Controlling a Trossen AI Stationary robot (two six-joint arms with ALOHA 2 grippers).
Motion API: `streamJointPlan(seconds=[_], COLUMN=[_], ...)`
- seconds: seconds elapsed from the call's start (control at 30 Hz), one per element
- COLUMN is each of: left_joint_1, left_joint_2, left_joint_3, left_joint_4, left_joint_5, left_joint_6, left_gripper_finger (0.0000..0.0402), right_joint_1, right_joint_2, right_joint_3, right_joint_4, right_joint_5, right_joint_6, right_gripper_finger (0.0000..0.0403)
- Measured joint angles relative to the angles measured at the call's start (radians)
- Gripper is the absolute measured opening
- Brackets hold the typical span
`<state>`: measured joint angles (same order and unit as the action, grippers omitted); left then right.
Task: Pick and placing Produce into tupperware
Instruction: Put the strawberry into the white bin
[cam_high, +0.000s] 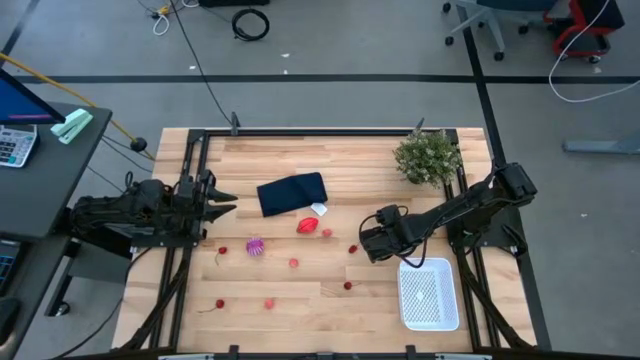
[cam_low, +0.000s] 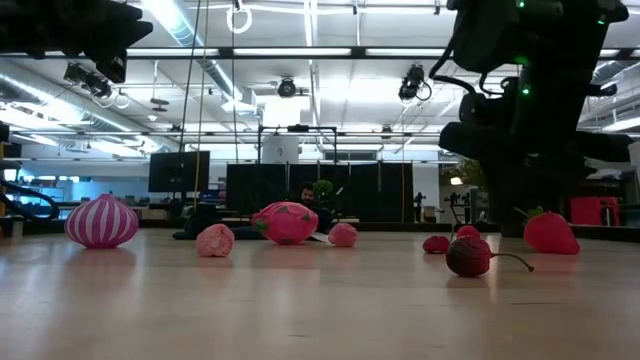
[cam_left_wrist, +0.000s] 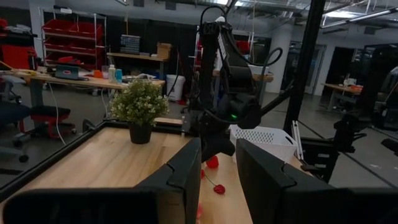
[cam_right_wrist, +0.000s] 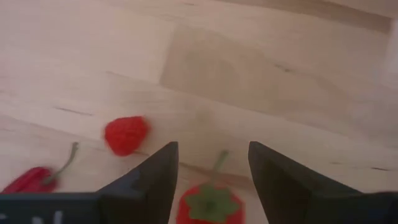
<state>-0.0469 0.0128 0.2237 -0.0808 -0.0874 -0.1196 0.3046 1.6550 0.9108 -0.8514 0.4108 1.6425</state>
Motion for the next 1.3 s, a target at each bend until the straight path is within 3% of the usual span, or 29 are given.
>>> streamJointPlan(seconds=[0.3, 0.7, 1.03, 1.3], left_joint_1=[0.000, 0.000, 0.000, 0.000], left_joint_2=[0.000, 0.000, 0.000, 0.000], left_joint_3=[0.000, 0.000, 0.000, 0.000], left_joint_4=[-0.007, -0.007, -0.028, -0.029], left_joint_5=[0.000, 0.000, 0.000, 0.000], left_joint_6=[0.000, 0.000, 0.000, 0.000], left_gripper_finger=[0.0107, 0.0107, 0.0107, 0.0107], right_joint_1=[0.000, 0.000, 0.054, 0.141], right_joint_2=[0.000, 0.000, -0.033, -0.157], right_joint_3=[0.000, 0.000, 0.039, 0.188], right_joint_4=[0.001, 0.005, -0.017, -0.130], right_joint_5=[0.008, 0.007, 0.094, 0.203], right_joint_6=[-0.002, -0.055, -0.137, -0.154], right_gripper_finger=[0.0167, 0.0011, 0.0007, 0.0005])
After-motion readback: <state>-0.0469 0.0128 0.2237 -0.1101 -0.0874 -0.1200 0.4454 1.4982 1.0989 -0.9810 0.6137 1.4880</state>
